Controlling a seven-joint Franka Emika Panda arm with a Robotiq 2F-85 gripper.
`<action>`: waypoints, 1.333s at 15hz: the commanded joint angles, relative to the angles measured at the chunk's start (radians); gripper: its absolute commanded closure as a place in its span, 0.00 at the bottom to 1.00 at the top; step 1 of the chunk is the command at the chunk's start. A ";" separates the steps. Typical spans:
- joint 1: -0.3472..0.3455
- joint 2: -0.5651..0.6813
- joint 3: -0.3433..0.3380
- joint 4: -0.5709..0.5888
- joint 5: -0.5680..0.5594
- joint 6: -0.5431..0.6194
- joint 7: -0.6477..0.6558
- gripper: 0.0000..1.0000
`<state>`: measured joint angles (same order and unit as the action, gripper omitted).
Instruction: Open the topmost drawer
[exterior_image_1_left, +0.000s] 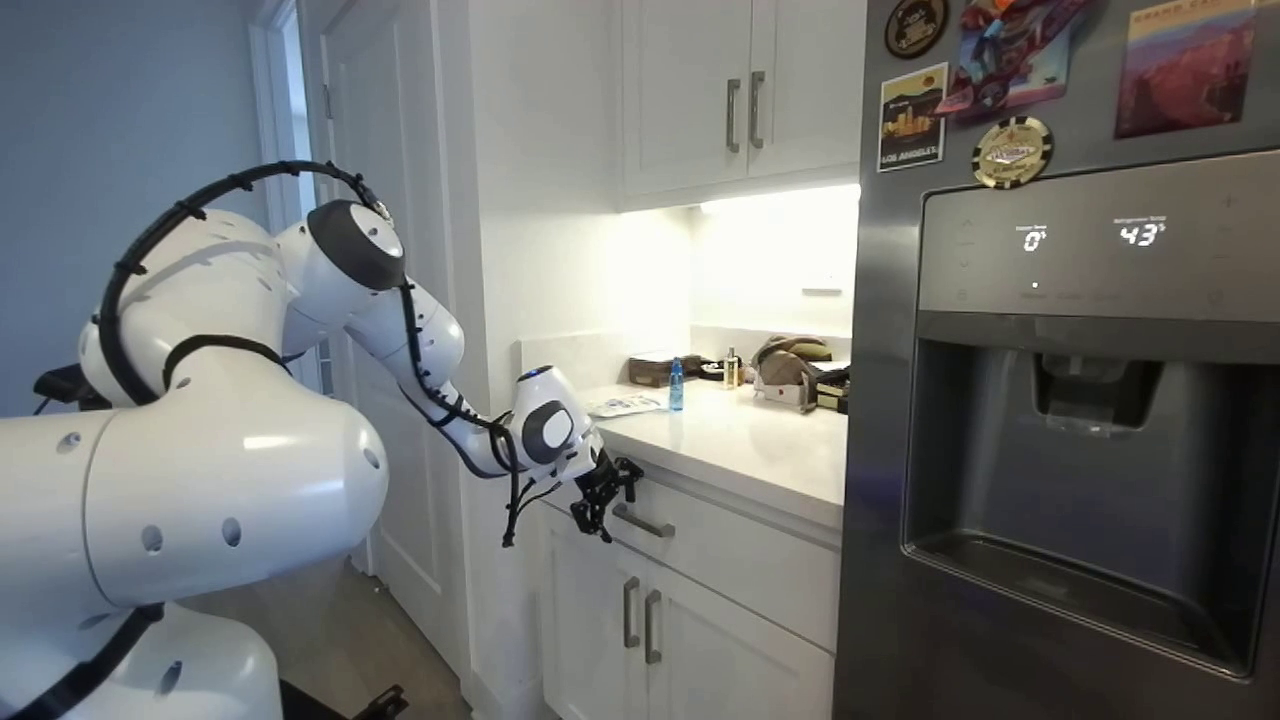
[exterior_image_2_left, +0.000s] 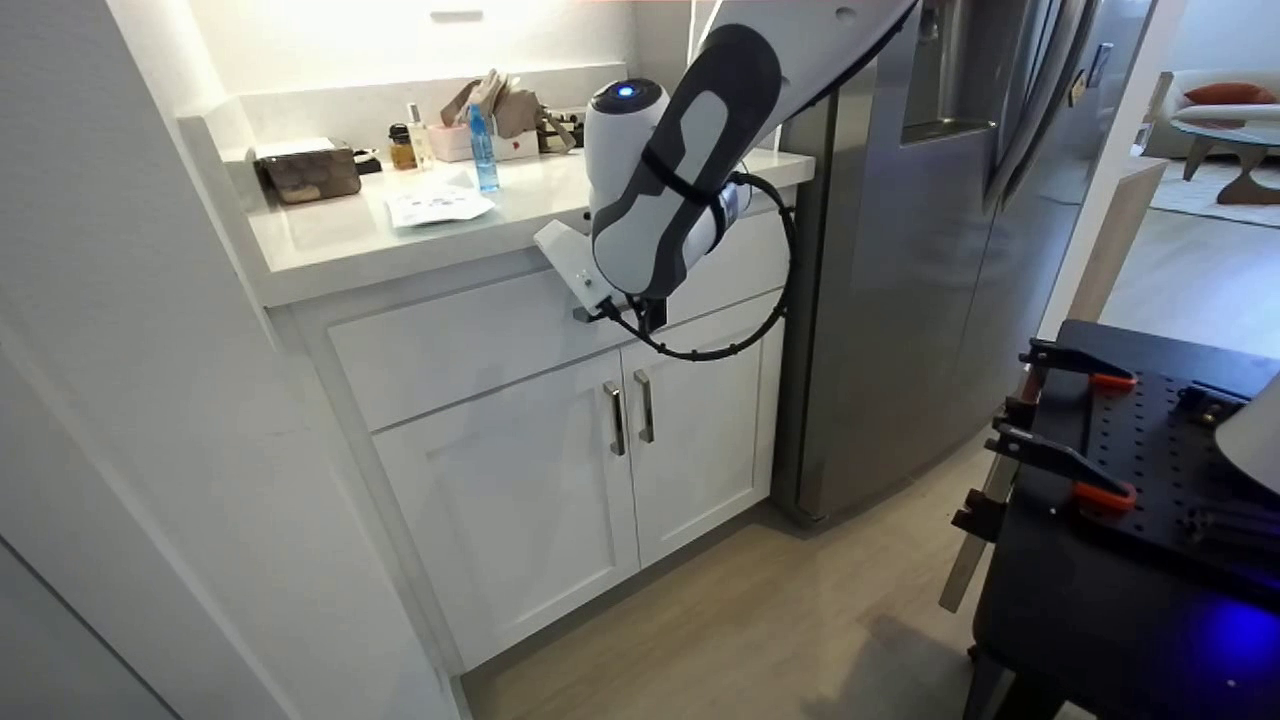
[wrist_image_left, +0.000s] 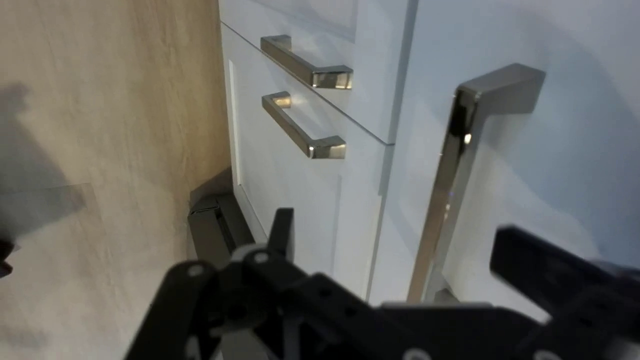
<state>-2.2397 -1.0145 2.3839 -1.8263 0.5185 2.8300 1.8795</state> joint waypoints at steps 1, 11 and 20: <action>0.017 0.078 0.043 -0.088 0.047 -0.090 -0.116 0.00; 0.159 0.024 -0.083 -0.149 0.170 -0.065 -0.126 0.00; 0.149 -0.056 -0.102 -0.103 0.263 -0.007 -0.137 0.00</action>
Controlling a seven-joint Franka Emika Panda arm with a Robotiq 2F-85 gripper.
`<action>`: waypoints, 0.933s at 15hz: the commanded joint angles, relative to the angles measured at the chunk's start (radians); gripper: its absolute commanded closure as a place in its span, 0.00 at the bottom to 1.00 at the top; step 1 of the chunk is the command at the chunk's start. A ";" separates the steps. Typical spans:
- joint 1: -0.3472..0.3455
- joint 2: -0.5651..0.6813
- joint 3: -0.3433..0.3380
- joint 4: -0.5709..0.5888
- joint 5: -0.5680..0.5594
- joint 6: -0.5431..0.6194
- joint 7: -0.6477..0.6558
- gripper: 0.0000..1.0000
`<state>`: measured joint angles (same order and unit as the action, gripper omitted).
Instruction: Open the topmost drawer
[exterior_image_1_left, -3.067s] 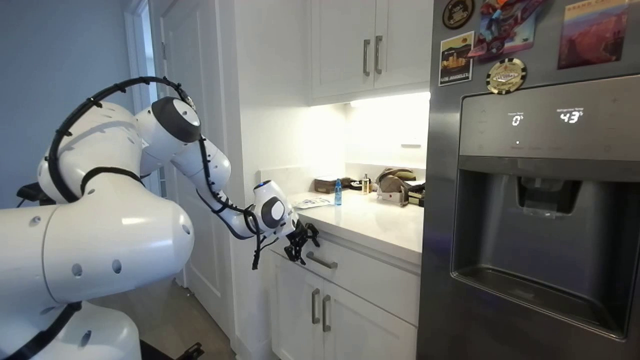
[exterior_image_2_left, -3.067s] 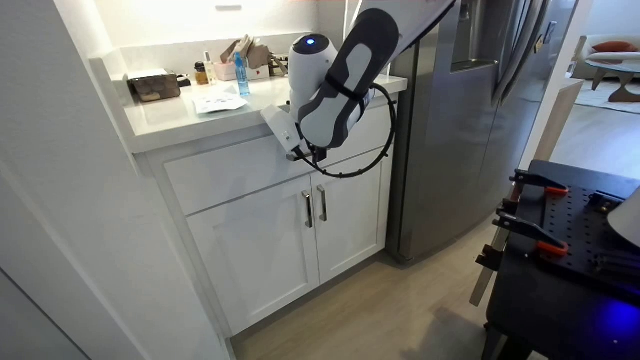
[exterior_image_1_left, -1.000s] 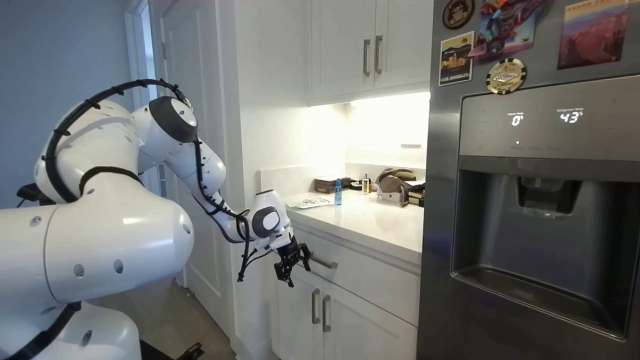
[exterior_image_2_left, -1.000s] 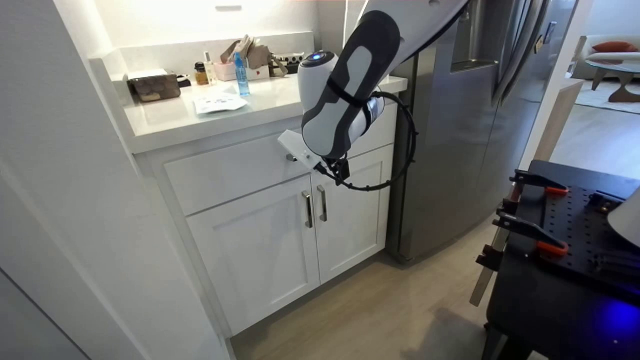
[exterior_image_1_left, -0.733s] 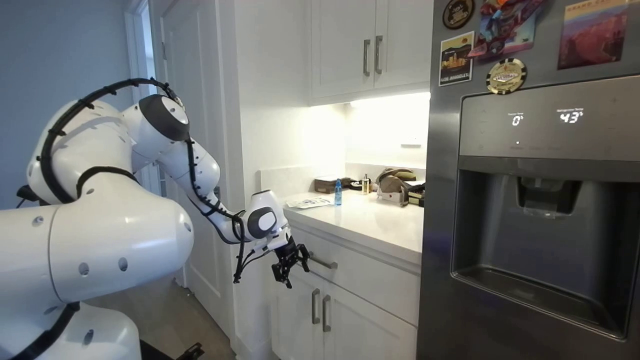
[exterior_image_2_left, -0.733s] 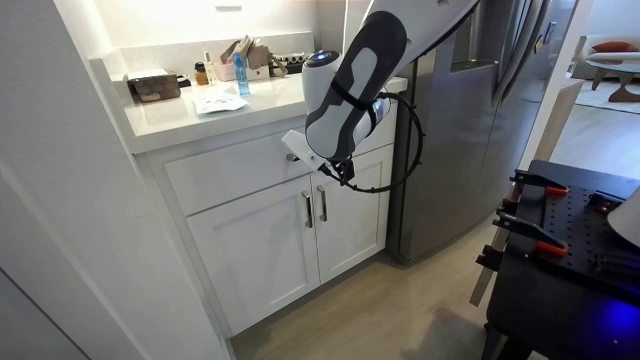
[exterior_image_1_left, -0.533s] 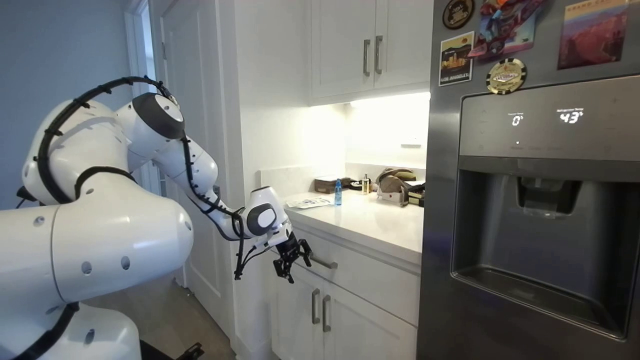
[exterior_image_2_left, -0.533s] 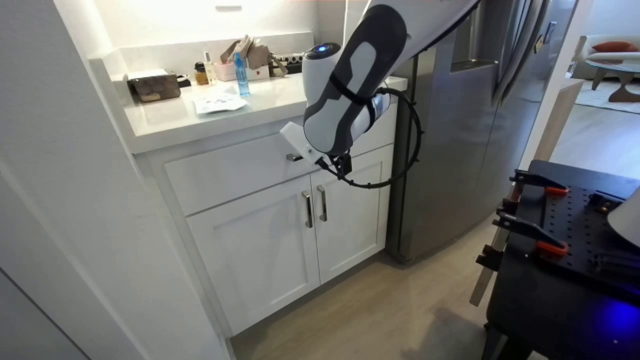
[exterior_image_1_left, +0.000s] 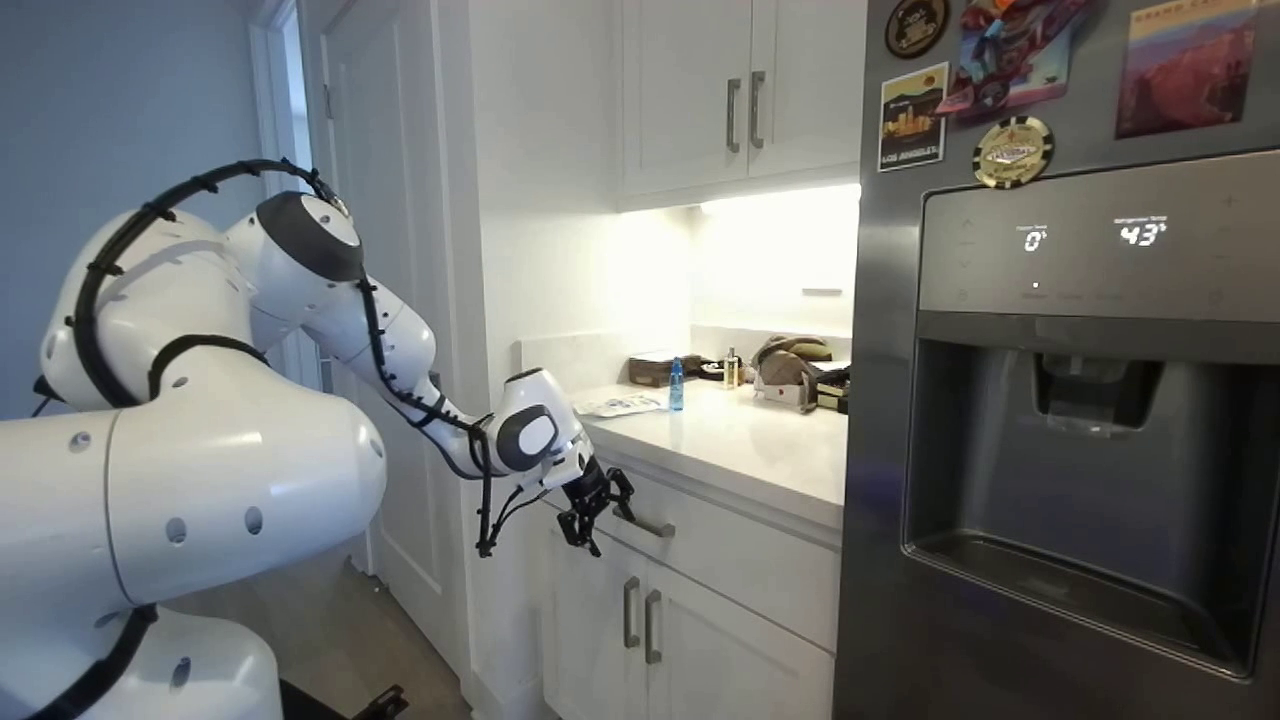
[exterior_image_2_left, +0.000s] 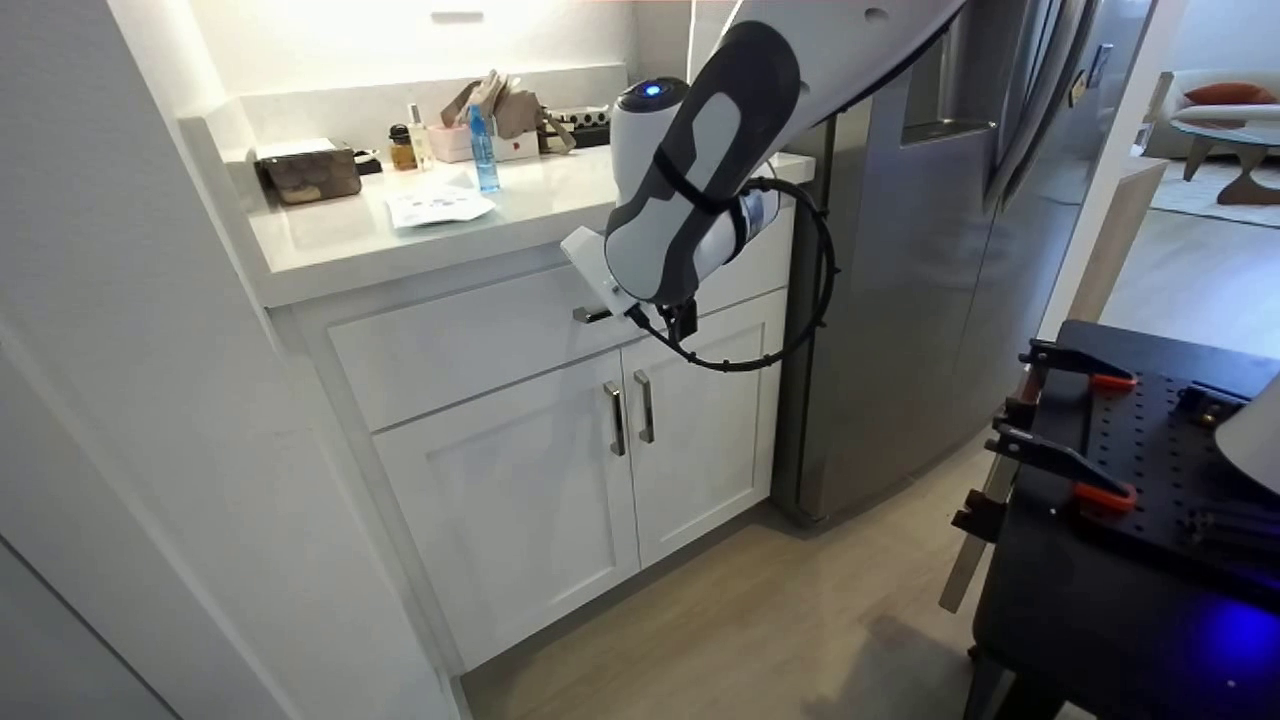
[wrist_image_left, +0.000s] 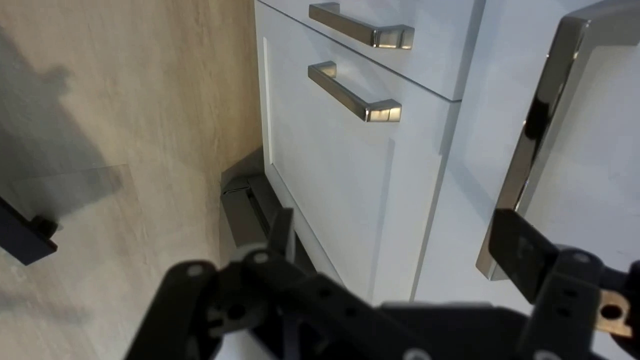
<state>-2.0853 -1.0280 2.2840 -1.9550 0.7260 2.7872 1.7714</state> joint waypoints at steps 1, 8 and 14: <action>-0.014 -0.054 0.004 0.035 0.067 0.049 -0.034 0.00; -0.036 -0.112 0.007 0.105 0.121 0.082 -0.040 0.00; -0.058 -0.137 0.013 0.158 0.156 0.093 -0.055 0.00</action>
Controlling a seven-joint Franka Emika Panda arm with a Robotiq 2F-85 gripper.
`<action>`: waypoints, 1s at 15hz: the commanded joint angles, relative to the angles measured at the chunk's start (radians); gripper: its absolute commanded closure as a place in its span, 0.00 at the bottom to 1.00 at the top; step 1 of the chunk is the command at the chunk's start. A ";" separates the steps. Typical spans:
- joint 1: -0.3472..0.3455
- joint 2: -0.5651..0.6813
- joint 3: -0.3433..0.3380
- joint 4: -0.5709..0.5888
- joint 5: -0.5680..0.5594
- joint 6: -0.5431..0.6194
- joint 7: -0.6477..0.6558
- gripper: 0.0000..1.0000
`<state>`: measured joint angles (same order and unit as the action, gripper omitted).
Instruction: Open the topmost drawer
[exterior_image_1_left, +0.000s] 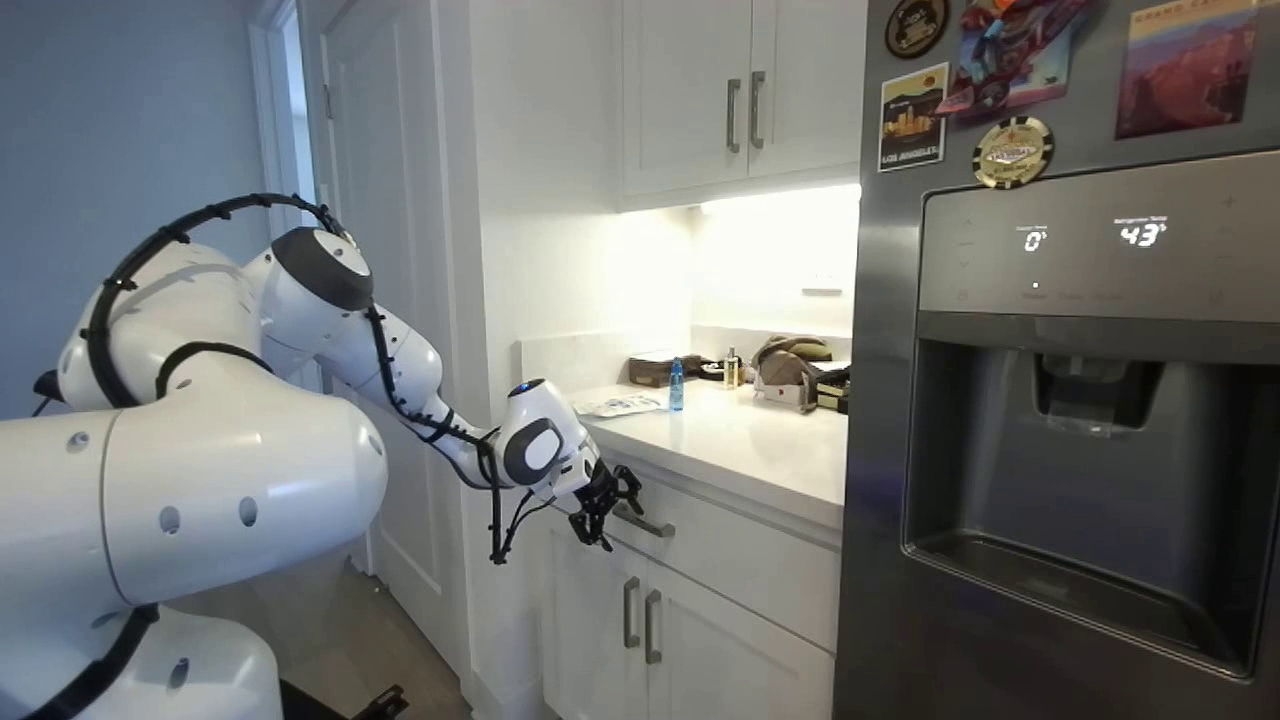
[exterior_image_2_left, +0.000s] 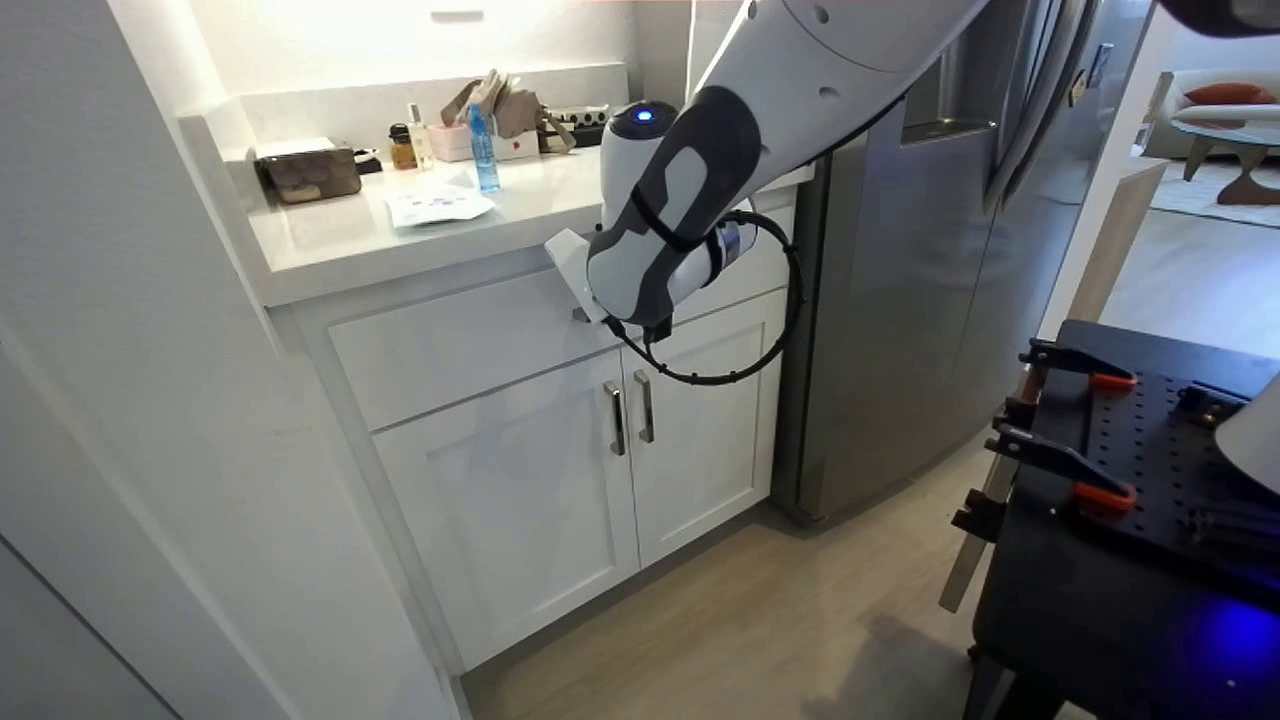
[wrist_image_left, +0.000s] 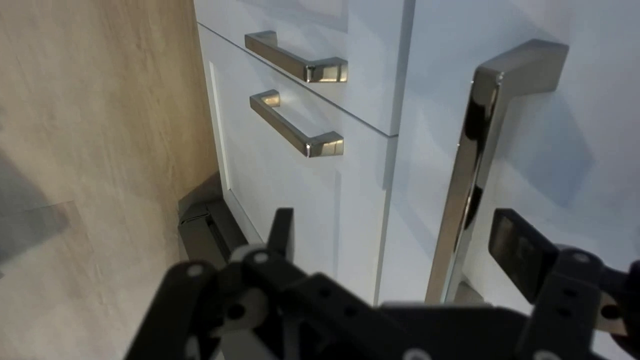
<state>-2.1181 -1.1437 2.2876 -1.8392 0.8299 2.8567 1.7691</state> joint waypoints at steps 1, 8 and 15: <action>-0.032 -0.028 0.011 0.048 0.055 0.024 -0.058 0.00; -0.065 -0.076 0.013 0.095 0.117 0.016 -0.114 0.42; -0.074 -0.106 -0.011 0.141 0.145 0.010 -0.115 0.95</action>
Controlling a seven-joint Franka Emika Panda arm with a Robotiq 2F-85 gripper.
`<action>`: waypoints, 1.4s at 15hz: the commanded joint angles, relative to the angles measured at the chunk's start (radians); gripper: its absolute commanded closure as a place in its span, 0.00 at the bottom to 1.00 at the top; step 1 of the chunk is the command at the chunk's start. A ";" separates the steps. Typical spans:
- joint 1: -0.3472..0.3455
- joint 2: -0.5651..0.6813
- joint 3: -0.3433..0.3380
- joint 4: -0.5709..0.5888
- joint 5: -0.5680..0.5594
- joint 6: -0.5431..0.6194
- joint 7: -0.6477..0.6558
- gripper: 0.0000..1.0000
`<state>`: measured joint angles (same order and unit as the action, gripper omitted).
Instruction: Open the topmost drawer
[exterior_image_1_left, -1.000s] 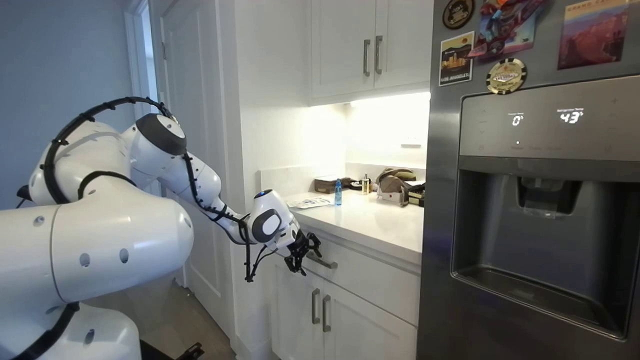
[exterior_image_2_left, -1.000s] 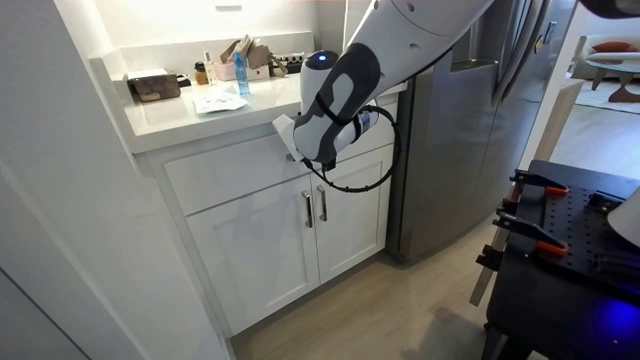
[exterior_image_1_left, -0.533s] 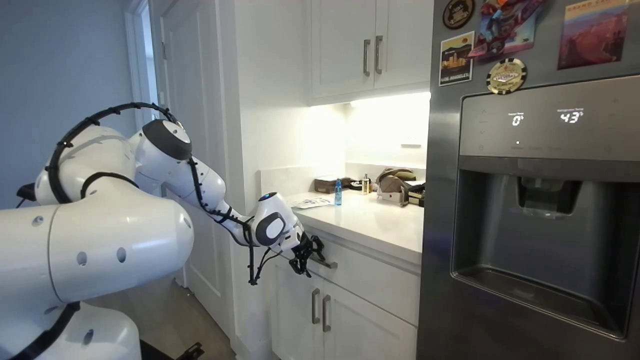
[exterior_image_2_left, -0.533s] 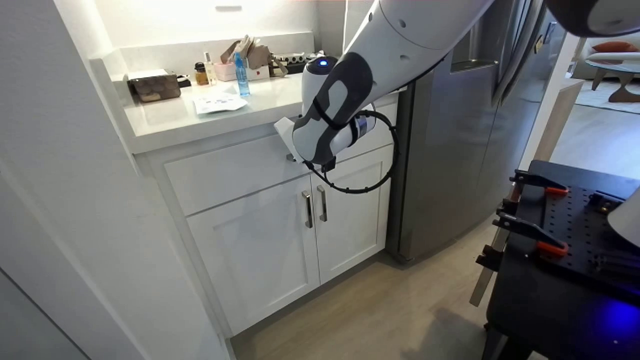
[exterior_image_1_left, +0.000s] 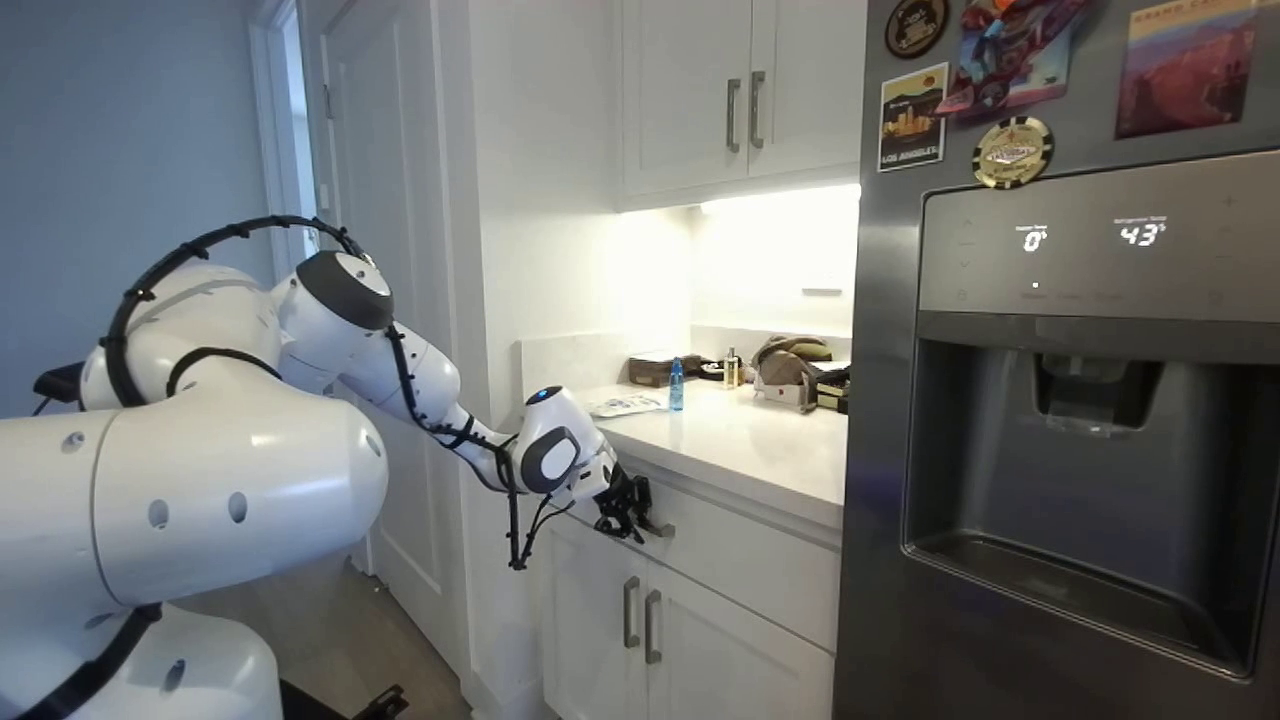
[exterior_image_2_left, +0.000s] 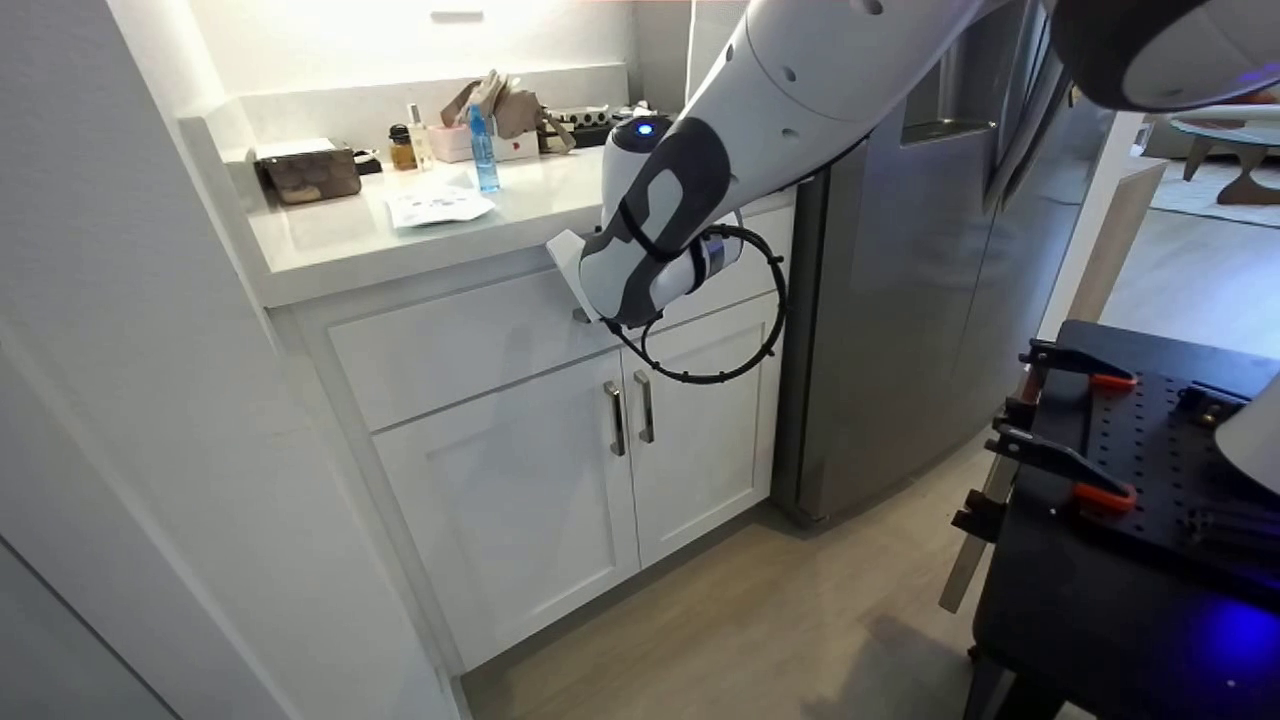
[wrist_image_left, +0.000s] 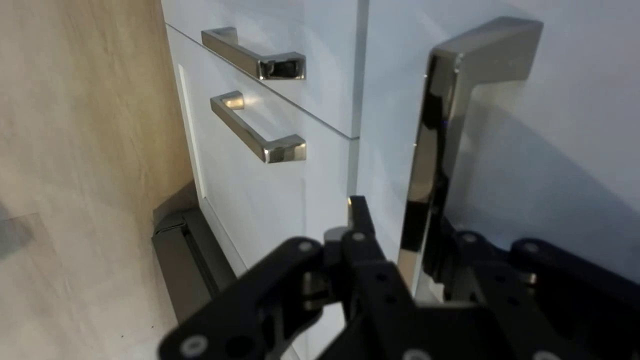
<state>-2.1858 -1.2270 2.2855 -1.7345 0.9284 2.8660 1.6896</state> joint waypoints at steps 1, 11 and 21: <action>-0.006 -0.024 -0.012 0.039 0.047 0.001 -0.037 1.00; 0.014 0.076 0.025 -0.040 0.058 -0.003 -0.153 0.96; 0.053 0.261 0.104 -0.250 0.104 0.106 -0.340 0.96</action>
<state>-2.1860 -1.1408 2.3516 -1.8242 1.0143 2.9611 1.4755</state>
